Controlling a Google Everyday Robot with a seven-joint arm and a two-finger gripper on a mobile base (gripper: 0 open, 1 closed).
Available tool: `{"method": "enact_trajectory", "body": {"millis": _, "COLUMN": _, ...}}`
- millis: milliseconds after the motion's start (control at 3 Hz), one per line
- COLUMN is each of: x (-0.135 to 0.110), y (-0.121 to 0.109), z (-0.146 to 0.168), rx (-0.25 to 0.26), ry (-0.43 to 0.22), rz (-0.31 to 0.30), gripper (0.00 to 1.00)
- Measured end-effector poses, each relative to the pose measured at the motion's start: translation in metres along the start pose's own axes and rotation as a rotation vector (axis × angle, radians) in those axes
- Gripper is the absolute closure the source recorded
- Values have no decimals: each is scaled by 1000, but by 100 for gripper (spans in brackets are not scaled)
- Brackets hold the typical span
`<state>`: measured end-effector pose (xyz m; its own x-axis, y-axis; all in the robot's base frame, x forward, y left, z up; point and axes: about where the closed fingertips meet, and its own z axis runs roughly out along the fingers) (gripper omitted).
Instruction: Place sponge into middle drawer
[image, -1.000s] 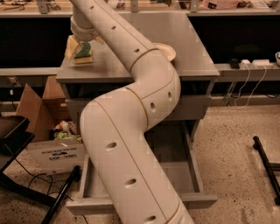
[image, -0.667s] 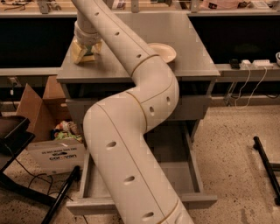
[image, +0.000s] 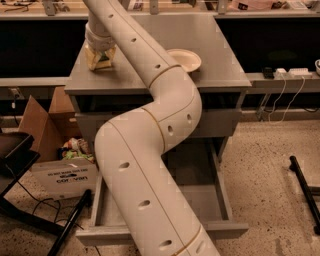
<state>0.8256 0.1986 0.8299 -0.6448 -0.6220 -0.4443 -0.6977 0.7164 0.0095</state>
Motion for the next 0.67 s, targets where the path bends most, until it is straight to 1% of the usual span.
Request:
{"method": "enact_trajectory", "body": {"millis": 333, "x": 0, "y": -4, "z": -6, "rx": 16, "ry": -1, "rz": -16, "gripper": 100}}
{"method": "enact_trajectory", "body": {"millis": 667, "x": 7, "y": -23, "z": -52, "rx": 84, "ry": 1, "rz": -52, "gripper": 100}}
